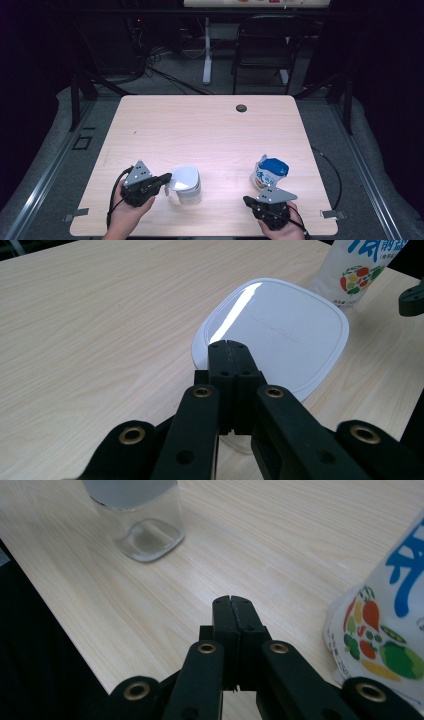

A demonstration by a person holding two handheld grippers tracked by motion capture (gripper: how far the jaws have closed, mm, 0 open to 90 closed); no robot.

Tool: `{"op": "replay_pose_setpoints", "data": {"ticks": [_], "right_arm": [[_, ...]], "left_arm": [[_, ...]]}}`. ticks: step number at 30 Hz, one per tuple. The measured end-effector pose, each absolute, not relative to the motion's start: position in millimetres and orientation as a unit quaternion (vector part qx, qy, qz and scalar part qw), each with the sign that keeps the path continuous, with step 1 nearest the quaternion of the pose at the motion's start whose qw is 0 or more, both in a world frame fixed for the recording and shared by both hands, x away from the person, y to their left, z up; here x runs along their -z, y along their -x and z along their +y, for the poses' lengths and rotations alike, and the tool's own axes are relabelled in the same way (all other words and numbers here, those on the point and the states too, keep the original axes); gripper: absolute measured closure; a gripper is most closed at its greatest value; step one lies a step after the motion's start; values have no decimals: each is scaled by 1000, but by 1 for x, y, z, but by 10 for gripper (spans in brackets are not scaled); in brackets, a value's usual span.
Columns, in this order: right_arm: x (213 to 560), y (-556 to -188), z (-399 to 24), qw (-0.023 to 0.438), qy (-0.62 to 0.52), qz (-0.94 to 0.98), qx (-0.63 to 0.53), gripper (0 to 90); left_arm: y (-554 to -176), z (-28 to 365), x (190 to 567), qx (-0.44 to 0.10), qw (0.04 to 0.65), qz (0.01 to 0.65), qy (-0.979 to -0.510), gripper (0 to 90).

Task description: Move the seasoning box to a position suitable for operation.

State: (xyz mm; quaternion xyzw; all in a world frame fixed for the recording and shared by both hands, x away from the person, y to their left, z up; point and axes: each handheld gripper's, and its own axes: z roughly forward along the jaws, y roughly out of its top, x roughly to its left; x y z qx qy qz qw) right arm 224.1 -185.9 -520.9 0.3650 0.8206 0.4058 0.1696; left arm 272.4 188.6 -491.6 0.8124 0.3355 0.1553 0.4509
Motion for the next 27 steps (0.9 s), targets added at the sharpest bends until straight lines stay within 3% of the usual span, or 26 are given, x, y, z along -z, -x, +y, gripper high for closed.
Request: {"op": "replay_pose_setpoints", "data": {"ticks": [27], "right_arm": [[505,-265,-135,158,-324,841,-404,900]], "left_arm": [[-272,189,492,-158,450,335,-812,900]]}}
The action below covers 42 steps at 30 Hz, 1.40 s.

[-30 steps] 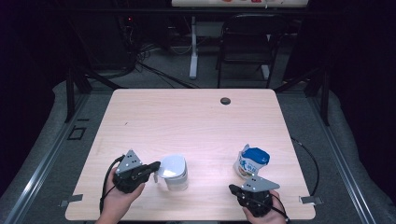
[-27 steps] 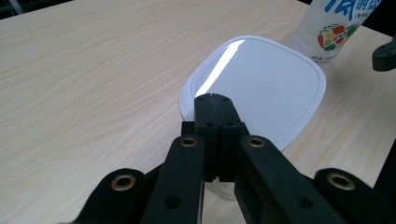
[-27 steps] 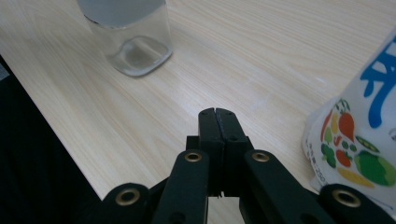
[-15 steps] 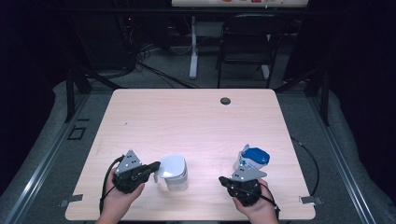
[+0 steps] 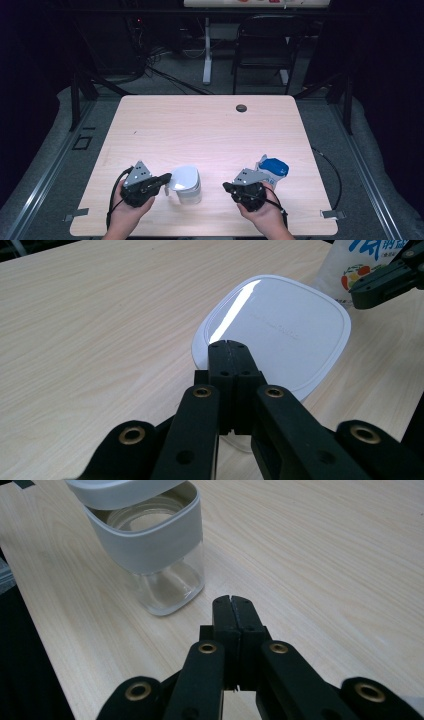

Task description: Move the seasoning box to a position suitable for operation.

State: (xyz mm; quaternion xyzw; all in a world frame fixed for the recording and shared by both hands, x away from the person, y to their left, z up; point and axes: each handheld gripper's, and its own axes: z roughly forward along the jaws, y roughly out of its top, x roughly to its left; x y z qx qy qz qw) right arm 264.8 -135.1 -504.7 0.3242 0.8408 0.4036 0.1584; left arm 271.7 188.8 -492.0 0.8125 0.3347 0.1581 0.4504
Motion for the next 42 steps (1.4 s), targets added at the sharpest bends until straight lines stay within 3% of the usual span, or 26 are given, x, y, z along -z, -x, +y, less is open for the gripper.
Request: {"op": "replay_pose_setpoints", "data": {"ticks": [42], "right_arm": [[495,-282,-80,133,-270,860,-413,900]], "left_arm": [[-271,189,492,-161,451,332,-813,900]]}}
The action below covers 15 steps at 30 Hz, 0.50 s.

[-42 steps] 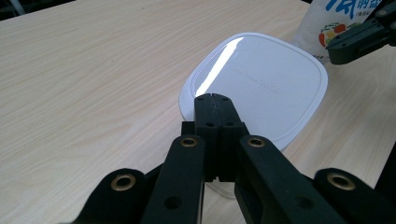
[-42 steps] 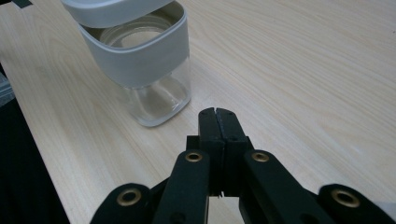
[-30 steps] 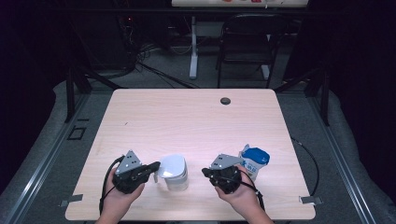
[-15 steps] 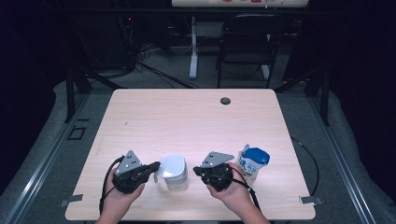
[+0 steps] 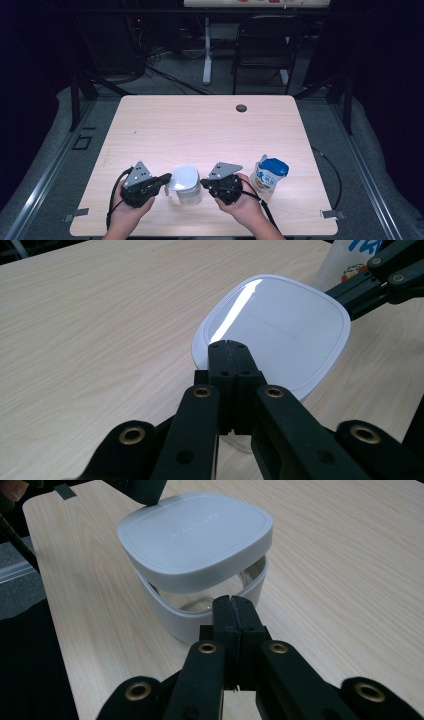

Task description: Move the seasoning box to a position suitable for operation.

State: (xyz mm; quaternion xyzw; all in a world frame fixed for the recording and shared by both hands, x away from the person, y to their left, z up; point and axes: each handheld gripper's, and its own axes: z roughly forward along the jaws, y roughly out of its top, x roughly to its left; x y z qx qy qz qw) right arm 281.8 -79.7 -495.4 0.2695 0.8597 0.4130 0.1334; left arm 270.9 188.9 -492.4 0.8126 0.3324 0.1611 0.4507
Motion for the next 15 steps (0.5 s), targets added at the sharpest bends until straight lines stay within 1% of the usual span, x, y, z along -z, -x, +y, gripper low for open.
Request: {"op": "replay_pose_setpoints", "data": {"ticks": [15], "right_arm": [[495,-281,-74,132,-263,860,-416,900]], "left_arm": [[-271,189,493,-161,451,333,-812,900]]}}
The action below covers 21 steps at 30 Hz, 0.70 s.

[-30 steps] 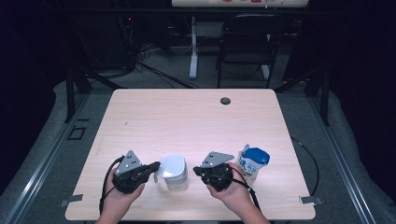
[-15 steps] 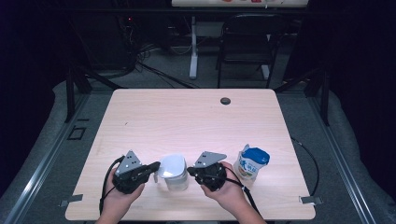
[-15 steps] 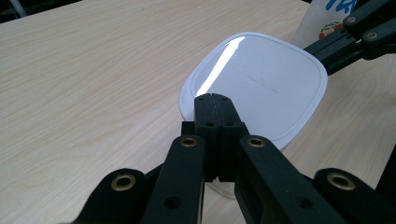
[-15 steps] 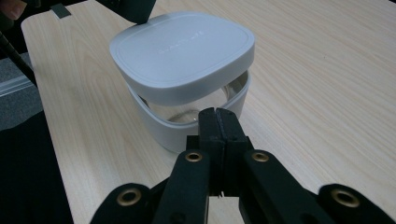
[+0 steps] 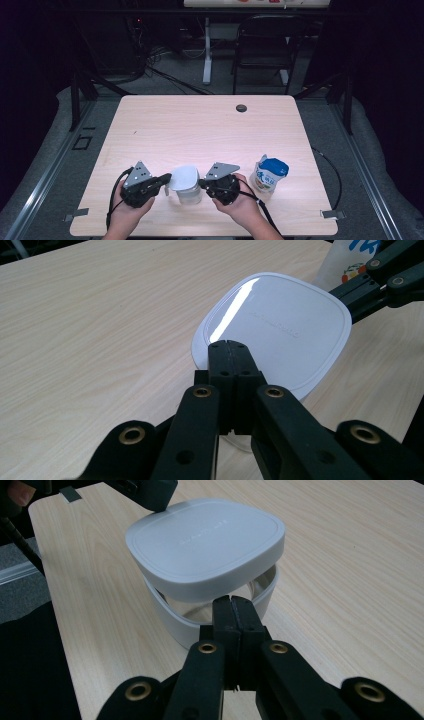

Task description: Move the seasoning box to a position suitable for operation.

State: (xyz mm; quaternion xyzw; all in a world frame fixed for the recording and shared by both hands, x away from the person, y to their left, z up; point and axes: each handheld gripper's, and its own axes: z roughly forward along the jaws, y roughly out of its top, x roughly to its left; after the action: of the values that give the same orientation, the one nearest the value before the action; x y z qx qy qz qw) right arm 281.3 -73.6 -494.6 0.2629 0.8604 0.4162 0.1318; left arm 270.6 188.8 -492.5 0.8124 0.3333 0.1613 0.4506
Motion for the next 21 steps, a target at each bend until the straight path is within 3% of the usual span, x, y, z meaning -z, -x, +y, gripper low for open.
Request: {"op": "replay_pose_setpoints", "data": {"ticks": [21], "right_arm": [[489,-281,-69,133,-260,861,-416,900]], "left_arm": [[-271,200,487,-173,455,342,-803,900]]}}
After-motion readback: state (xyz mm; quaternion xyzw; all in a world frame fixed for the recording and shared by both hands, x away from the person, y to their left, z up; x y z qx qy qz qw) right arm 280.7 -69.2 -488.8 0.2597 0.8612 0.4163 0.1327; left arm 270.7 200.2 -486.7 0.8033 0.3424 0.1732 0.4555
